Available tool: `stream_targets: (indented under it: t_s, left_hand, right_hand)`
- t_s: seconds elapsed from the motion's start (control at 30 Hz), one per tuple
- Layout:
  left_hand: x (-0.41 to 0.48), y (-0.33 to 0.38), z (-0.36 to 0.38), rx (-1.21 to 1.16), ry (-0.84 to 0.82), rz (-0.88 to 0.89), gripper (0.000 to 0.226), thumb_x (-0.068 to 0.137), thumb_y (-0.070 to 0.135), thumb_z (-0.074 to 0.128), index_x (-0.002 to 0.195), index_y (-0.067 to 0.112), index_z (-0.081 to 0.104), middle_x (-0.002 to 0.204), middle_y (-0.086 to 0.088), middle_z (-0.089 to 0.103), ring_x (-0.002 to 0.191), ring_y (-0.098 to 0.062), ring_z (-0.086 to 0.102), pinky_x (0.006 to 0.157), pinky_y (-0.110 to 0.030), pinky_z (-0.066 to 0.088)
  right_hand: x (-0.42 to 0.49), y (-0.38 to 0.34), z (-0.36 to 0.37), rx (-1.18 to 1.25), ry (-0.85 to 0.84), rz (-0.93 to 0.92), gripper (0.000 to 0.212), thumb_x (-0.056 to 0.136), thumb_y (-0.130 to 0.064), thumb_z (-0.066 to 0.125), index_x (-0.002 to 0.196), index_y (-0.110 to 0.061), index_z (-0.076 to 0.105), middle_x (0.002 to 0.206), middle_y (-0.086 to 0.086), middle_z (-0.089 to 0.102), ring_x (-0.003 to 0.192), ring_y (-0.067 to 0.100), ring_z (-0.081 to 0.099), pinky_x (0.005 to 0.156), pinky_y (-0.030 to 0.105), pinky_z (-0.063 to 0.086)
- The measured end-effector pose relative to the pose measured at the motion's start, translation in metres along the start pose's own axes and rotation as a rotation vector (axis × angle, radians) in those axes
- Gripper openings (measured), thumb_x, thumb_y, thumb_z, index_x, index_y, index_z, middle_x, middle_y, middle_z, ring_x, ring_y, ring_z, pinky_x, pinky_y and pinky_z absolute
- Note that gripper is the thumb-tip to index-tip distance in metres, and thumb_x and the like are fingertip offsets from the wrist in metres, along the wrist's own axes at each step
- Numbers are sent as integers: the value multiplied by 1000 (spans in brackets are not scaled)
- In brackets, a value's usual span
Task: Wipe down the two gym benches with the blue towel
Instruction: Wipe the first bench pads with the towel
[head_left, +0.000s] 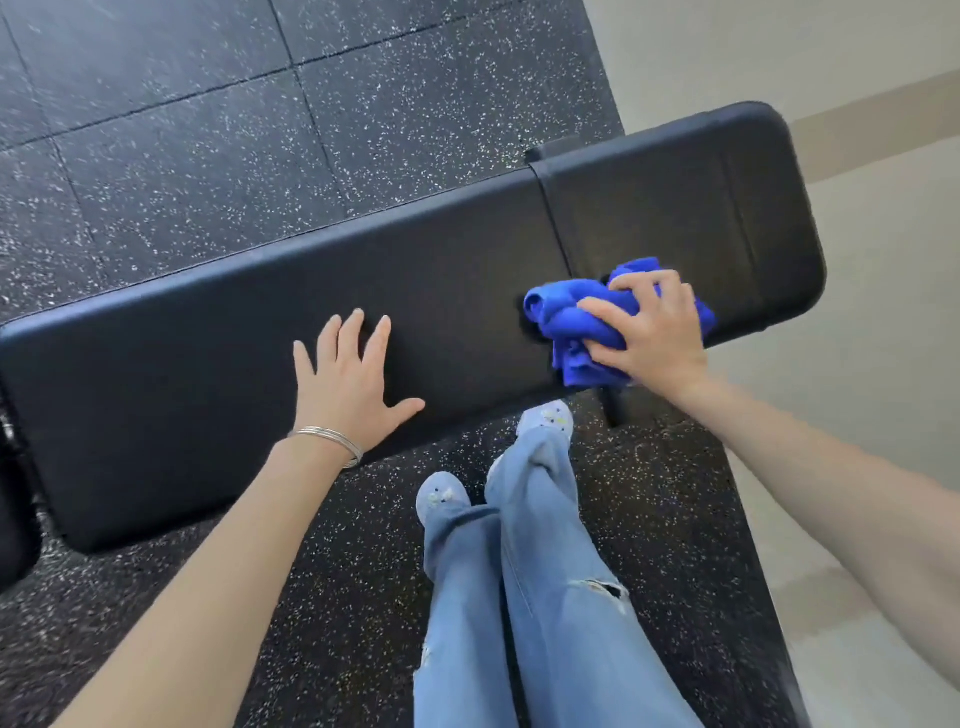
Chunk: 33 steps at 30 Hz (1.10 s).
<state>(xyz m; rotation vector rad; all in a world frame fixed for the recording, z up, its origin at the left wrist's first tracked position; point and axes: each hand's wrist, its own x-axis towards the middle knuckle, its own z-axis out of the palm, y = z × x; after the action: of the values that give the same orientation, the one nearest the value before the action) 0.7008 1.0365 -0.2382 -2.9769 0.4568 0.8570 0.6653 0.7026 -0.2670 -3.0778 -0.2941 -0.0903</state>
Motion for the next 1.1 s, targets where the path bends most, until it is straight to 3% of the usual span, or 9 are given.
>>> stream_targets:
  t_s: [0.2, 0.27, 0.37, 0.53, 0.57, 0.67, 0.73, 0.9, 1.1]
  left_hand:
    - [-20, -4, 15, -35, 21, -4, 93, 79, 61, 57, 150, 20, 13, 157, -11, 10, 145, -31, 6, 113, -58, 13]
    - [-26, -6, 16, -42, 23, -4, 92, 80, 59, 58, 150, 20, 12, 157, -11, 10, 145, -31, 6, 113, -58, 13]
    - [-36, -10, 17, -44, 23, -4, 92, 80, 56, 59, 150, 20, 11, 157, -12, 9, 145, -31, 6, 113, -57, 12]
    - [-38, -4, 17, -81, 27, -19, 92, 80, 54, 61, 150, 19, 12, 157, -14, 8, 144, -33, 5, 115, -54, 12]
    - [-36, 2, 17, -81, 34, -5, 91, 81, 53, 60, 150, 18, 12, 157, -15, 10, 144, -34, 6, 115, -53, 12]
    - [-27, 28, 19, -64, 39, 38, 89, 83, 53, 58, 150, 17, 12, 156, -15, 12, 145, -33, 8, 117, -51, 11]
    - [-19, 50, 19, -71, 59, 52, 88, 83, 52, 58, 149, 17, 13, 156, -14, 14, 145, -32, 10, 116, -52, 10]
    - [0, 104, 12, -84, 94, 69, 88, 82, 51, 59, 149, 17, 14, 157, -15, 13, 145, -33, 9, 116, -53, 11]
    - [31, 155, -6, -118, 132, 31, 88, 81, 52, 60, 149, 17, 15, 156, -14, 15, 145, -32, 10, 117, -53, 10]
  right_hand:
    - [29, -83, 8, 69, -19, 908, 35, 85, -47, 53, 113, -28, 60, 119, 8, 51, 96, 34, 44, 72, 40, 37]
    - [32, -123, 9, 97, -19, 861, 33, 85, -46, 54, 111, -28, 61, 116, 8, 53, 92, 33, 45, 68, 38, 35]
    - [23, -164, 3, 106, -19, 536, 27, 78, -40, 65, 100, -25, 67, 105, 9, 60, 82, 33, 50, 62, 38, 39]
    - [20, -104, -10, -28, -38, 7, 24, 68, -40, 70, 87, -26, 68, 94, 7, 63, 76, 33, 55, 60, 37, 40]
    - [14, -81, -11, -45, -42, 77, 25, 69, -40, 69, 89, -26, 67, 96, 8, 63, 79, 34, 55, 62, 39, 39]
    - [-8, -23, -9, 66, -61, 623, 32, 80, -40, 64, 107, -24, 65, 110, 12, 55, 95, 38, 48, 73, 43, 38]
    - [-13, -3, -5, 100, -74, 813, 35, 82, -42, 62, 112, -24, 63, 115, 11, 51, 99, 38, 44, 77, 41, 36]
    - [35, 9, 5, 46, -31, 812, 34, 83, -46, 56, 112, -29, 59, 117, 7, 49, 101, 34, 42, 73, 37, 31]
    - [144, 55, 8, 41, -135, 542, 37, 84, -53, 51, 116, -34, 54, 126, 5, 44, 108, 34, 40, 84, 40, 33]
